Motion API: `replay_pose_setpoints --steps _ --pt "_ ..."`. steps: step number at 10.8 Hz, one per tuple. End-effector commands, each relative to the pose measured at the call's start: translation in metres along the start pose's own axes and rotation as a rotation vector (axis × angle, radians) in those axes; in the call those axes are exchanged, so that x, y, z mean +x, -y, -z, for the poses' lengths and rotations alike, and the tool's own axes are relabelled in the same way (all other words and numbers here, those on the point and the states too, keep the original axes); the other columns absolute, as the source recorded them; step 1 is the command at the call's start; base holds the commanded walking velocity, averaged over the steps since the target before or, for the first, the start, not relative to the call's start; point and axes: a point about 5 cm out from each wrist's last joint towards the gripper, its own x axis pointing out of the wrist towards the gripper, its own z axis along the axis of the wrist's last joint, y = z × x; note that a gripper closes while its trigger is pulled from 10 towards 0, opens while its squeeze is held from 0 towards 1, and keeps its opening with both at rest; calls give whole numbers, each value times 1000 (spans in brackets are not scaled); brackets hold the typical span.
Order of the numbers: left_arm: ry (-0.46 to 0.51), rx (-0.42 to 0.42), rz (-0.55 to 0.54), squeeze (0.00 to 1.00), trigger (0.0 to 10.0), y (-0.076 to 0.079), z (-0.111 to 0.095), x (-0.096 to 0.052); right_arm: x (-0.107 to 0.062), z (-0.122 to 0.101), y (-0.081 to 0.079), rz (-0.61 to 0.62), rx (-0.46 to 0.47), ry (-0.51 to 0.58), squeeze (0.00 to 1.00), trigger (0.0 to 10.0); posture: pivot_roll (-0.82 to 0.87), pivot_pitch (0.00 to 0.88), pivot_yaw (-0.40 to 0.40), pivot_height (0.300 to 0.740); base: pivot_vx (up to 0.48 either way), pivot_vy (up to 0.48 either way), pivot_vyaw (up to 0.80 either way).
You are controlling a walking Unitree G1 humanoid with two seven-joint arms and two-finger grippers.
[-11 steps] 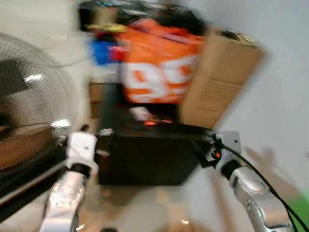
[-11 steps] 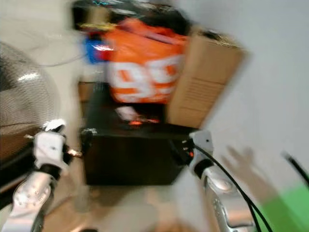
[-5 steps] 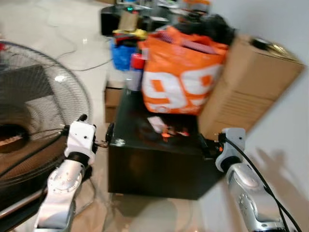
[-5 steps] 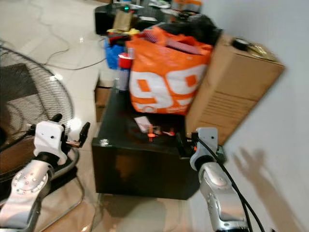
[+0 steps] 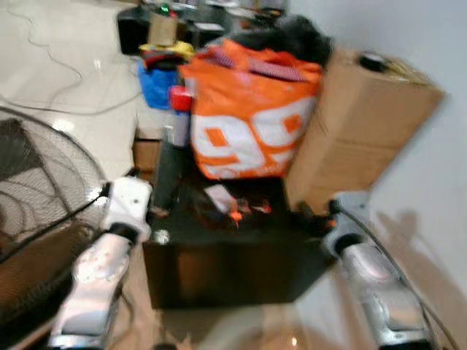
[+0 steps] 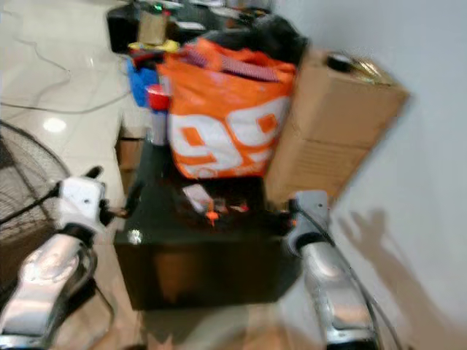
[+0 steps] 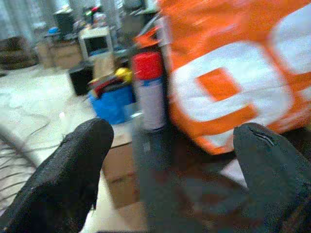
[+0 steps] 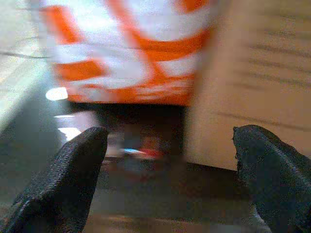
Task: Hang keys on a hook
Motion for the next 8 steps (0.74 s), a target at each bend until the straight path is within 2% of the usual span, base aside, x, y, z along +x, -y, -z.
replay_pose_setpoints --steps 1,3,4,6,8 --pt "2 -7 42 929 10000 9 -2 3 -3 -5 5 -9 -14 16 1000 10000 88 1 -119 740 319 0 0" --pt "-4 -1 63 933 10000 11 -2 4 -1 -4 2 -36 -43 24 1000 10000 103 16 -102 740 307 0 0" --pt "-12 7 83 929 10000 8 -1 2 -2 -5 1 -19 -19 51 1000 10000 111 35 -67 740 296 0 0" --pt "-23 24 122 933 10000 -1 1 2 -6 -1 -7 -14 -15 36 1000 10000 115 64 9 740 294 0 0" --pt "-35 30 129 933 10000 -8 4 2 -7 2 -11 -13 -47 28 1000 10000 113 86 15 740 278 0 0"
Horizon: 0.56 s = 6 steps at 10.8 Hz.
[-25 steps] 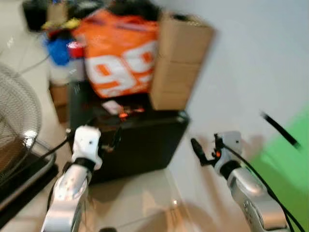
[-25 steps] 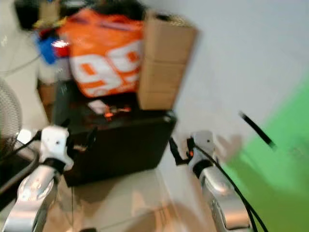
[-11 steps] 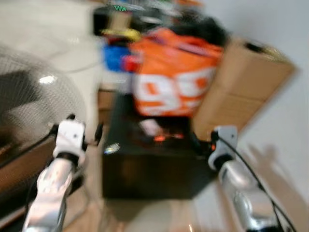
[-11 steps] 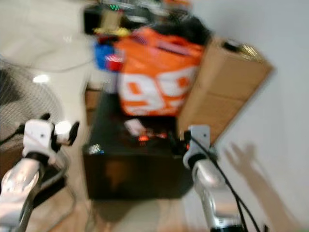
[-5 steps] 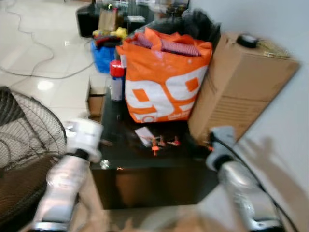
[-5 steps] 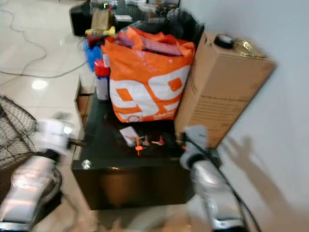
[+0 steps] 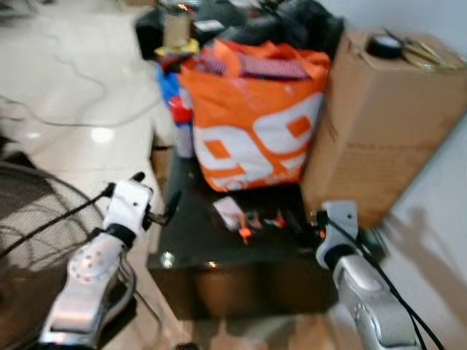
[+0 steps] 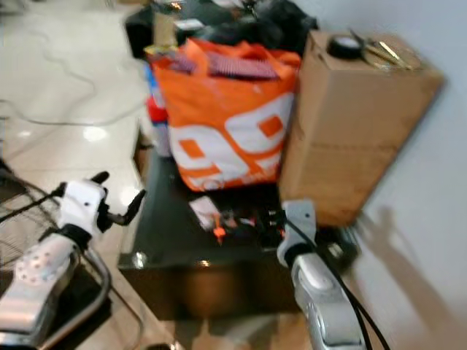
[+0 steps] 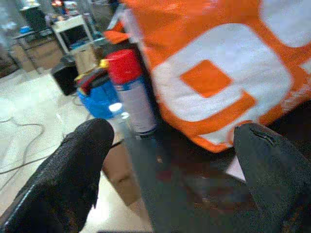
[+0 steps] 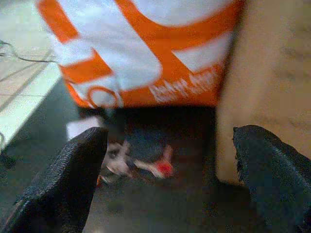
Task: Hang keys on a hook
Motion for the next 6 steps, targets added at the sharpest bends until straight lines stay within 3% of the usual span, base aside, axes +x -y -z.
replay_pose_setpoints --steps 1,3,4,5,6 --pt "-18 -1 -10 933 10000 -5 3 -2 3 -6 -7 -29 -22 23 1000 10000 109 95 -14 740 259 0 0" --pt "-19 -24 15 910 10000 2 3 -4 3 -5 -3 -72 -29 -26 1000 10000 97 91 -43 740 0 0 0" --pt "-57 -24 71 898 10000 11 11 -4 4 1 1 -111 -104 -80 1000 10000 74 60 -26 740 0 0 0" --pt "-76 -10 118 902 10000 19 18 0 6 5 9 -86 -104 -99 1000 10000 74 58 -35 740 0 0 0" --pt "-80 31 188 906 10000 22 17 2 13 11 11 -45 -36 -135 1000 10000 72 68 -46 740 0 0 0"
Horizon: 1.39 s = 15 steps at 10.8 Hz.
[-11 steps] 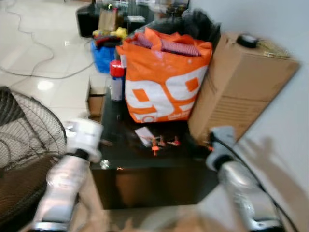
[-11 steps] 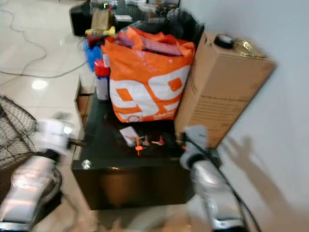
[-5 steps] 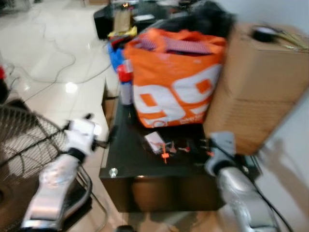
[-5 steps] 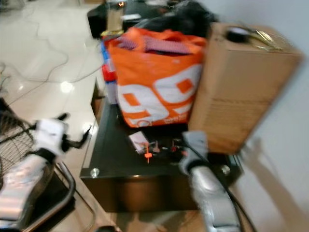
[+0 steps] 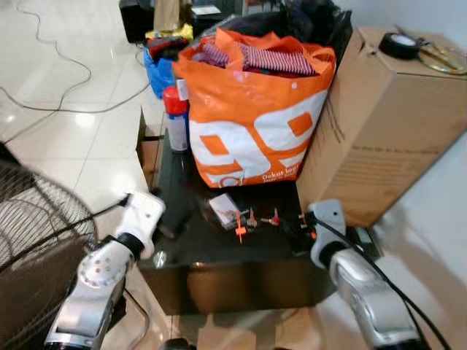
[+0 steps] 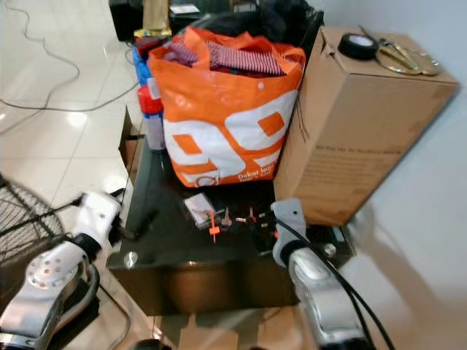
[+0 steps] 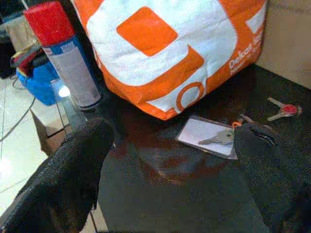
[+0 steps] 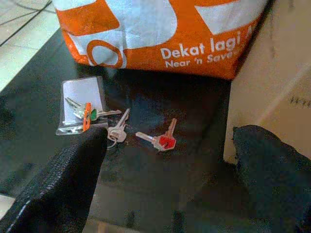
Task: Hang keys on a hook
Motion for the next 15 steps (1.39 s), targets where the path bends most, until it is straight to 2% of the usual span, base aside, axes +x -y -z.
replay_pose_setpoints --steps 1,2,3,4,6,7,8,9,10,11,12,15 --pt "-1 12 22 906 10000 -1 -1 0 3 3 2 4 21 -19 1000 10000 58 74 -49 740 0 0 0" --pt "-37 49 80 902 10000 0 5 -4 14 11 -8 -32 -13 -76 580 10000 53 89 -55 740 0 0 0" --pt "-58 87 107 898 10000 0 8 -6 22 14 -15 -49 3 -106 0 10000 59 105 -59 740 0 0 0" --pt "-61 101 108 882 10000 -2 8 -8 28 19 -17 -26 28 -126 0 10000 65 120 -64 740 0 0 0" --pt "-63 122 132 694 10000 -7 4 -14 44 25 -21 75 227 -131 0 10000 93 169 -69 740 0 0 0" --pt "-63 126 156 647 10000 -7 2 -17 49 25 -24 105 298 -131 0 10000 107 190 -70 740 0 0 0" --pt "-64 125 192 463 10000 -9 -2 -22 55 23 -30 121 321 -126 0 10000 134 230 -74 740 0 0 0" --pt "-65 122 211 463 10000 -9 -3 -24 57 22 -33 119 328 -119 0 10000 134 230 -74 740 0 0 0" --pt "-71 139 255 157 10000 -9 -7 -31 64 18 -36 146 351 -93 0 10000 153 264 -74 740 0 0 0" --pt "-75 145 265 63 10000 -11 -12 -37 69 12 -38 171 327 -45 0 10000 168 301 -80 740 0 0 0" --pt "-75 147 267 59 10000 -11 -15 -39 71 8 -39 167 348 -16 0 10000 171 313 -82 740 0 0 0" --pt "-72 147 255 51 10000 -12 -22 -44 77 -11 -43 187 328 103 0 10000 171 353 -94 740 0 0 0"
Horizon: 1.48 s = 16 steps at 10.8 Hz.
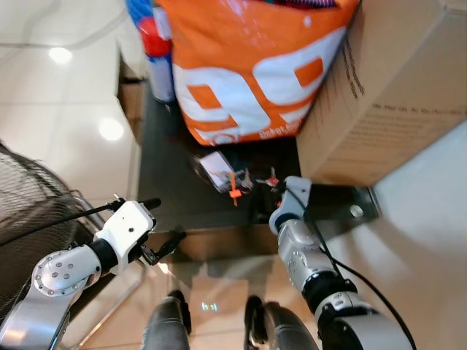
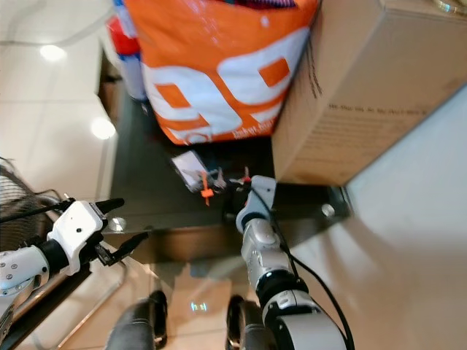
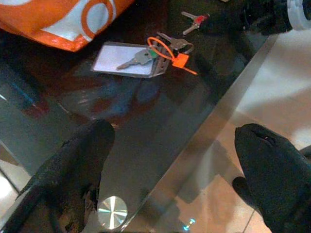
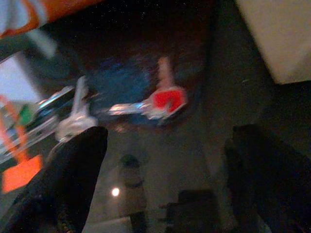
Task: Hang keys on a hook
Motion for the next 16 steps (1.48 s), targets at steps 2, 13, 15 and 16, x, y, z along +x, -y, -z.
replay_pose_setpoints --steps 2,13,15,16 --pt "-1 -7 6 47 10000 3 -4 -6 0 2 0 29 20 8 0 10000 181 371 -108 740 0 0 0" --pt "-22 -7 12 55 10000 1 -13 -22 4 -4 -43 -65 123 12 0 784 228 417 -108 740 0 0 0" --pt "-26 -5 11 59 10000 0 -14 -21 1 -3 -56 -135 50 28 0 0 228 418 -106 740 0 0 0" --pt "-27 -5 11 59 10000 0 -14 -22 1 -3 -58 -142 40 29 0 0 228 418 -106 740 0 0 0"
